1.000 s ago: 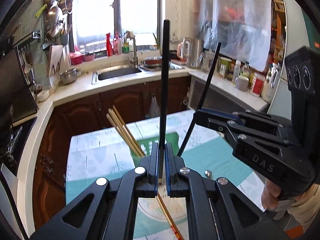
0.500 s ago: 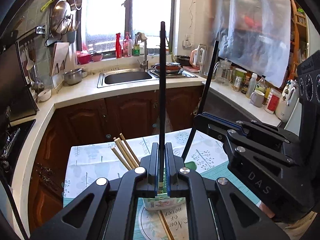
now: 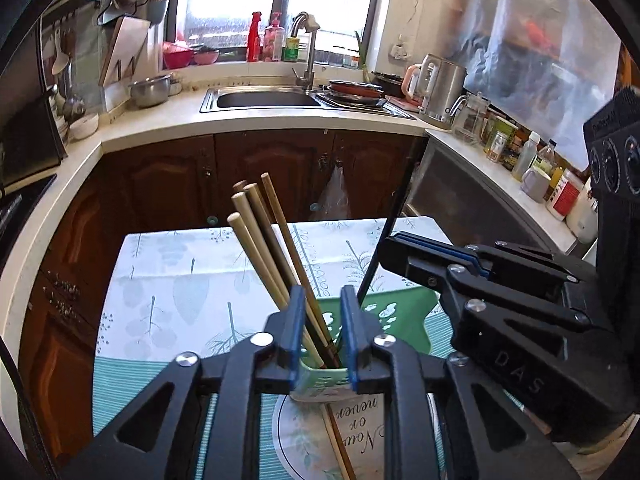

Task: Organize utensils
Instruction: 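Lower both black chopsticks into the green holder and open both grippers, then close the left gripper on a red-banded chopstick while the right gripper grasps a wooden chopstick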

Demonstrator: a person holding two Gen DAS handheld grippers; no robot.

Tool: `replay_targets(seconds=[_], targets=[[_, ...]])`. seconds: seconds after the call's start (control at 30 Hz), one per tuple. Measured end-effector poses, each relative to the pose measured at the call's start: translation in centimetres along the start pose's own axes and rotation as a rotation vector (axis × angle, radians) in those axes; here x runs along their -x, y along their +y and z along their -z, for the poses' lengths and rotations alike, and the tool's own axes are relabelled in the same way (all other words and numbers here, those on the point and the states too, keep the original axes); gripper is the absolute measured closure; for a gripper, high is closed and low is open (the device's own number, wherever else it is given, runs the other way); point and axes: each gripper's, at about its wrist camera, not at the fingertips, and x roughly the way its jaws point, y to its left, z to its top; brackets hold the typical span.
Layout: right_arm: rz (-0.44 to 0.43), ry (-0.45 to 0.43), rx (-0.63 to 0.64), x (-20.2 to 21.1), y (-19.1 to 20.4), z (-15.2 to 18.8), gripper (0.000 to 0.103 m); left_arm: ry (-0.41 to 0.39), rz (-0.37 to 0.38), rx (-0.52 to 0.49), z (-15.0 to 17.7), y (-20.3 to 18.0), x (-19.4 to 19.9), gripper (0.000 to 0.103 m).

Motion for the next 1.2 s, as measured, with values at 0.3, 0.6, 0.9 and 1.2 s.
replay_targets(seconds=[0.3,0.6,0.9,1.2], targets=[[-0.026,-0.017,-0.069,1.7,-0.4,0.6,0.096,0.005,0.003,-0.001,1.2,0.3,2.7,0.079],[-0.022,0.034,-0.121,6.0,0.4,5.6,0.088,0.097,0.031,0.021,4.0,0.1,4.3,0.079],[-0.02,0.151,-0.207,7.4,0.8,14.6,0.086,0.246,0.044,0.037,10.0,-0.9,3.4,0.079],[-0.013,0.255,-0.383,6.6,-0.4,22.8,0.069,0.43,0.086,0.169,16.9,-0.5,-0.9,0.082]])
